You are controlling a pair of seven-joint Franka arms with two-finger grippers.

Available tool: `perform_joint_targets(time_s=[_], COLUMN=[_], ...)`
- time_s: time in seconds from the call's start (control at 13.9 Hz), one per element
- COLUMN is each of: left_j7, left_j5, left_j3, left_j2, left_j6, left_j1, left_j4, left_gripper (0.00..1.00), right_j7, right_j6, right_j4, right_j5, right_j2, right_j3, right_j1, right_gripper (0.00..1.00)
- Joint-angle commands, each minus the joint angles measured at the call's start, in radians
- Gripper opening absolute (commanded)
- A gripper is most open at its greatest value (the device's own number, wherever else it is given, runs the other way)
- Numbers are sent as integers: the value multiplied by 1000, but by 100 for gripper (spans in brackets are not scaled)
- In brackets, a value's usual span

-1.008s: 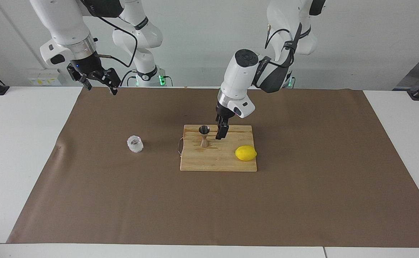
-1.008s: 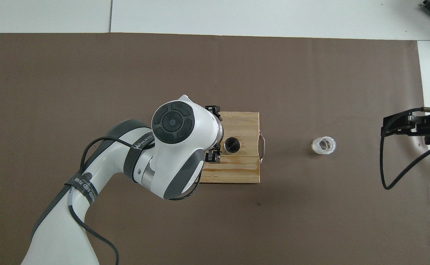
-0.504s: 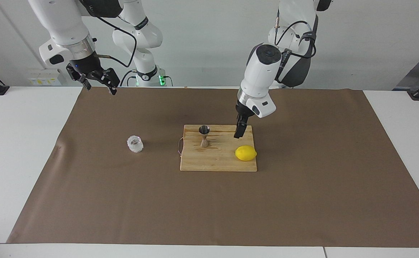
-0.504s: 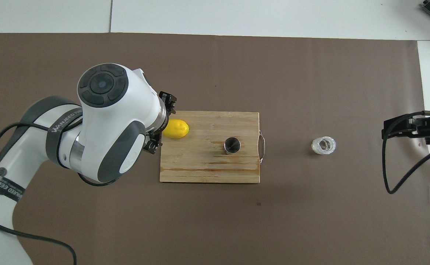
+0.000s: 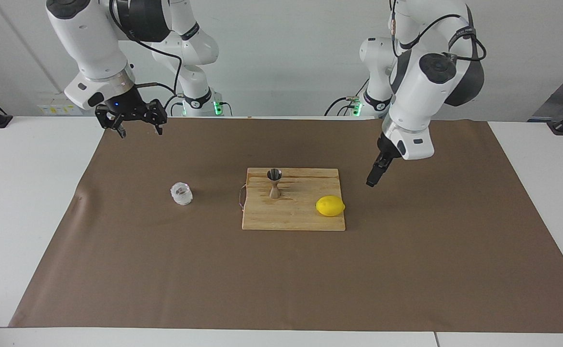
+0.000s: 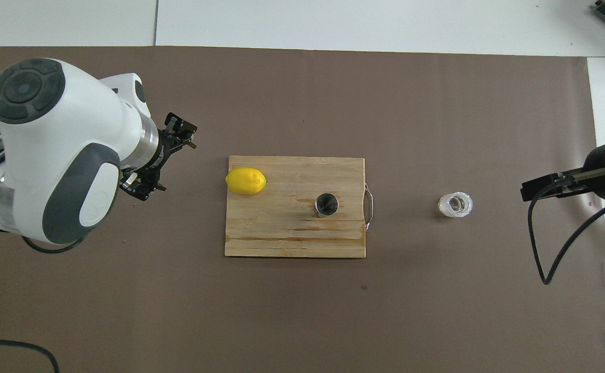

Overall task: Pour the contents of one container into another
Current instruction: 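Retract the left gripper while the right gripper reaches the white cup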

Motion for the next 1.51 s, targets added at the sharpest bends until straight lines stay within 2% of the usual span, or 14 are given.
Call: perform_joint_targets(time_s=[0.0,0.36,0.5,0.79,0.94,1.08,1.44], left_j7=[205,682,856,1108,1143,1145,1147], left_j5=[17,17,17,65,66,65,59], left_j3=[-12,-10,-9,-9,-9,-9,-7], left_j2=[-69,-107,-111,-141,-154,-152,-147], left_j6=[-38,-73,-72,-121,-144,-199,-294], left_j1=[69,174,201,240,246,247,260], left_j4=[-42,-49,-49,-38,-26,29,122], left_gripper=[100,100,100,100,100,100,100], right_j7=[-166,-484,-680,-921,-1056,-1173,-1404], right_j6=[107,269,320,434,489,509,602], right_j4=[-116,-268,-290,-324,-338,-353,-434], right_j5=[15,15,17,51,55,125,188], right_j2=[-25,-11,36,95,121,139,156], right_j3=[-2,-2,-1,-2,-2,-2,-2], right_j1=[0,1,1,-11,-17,-19,-23], right_gripper=[100,100,100,100,100,100,100])
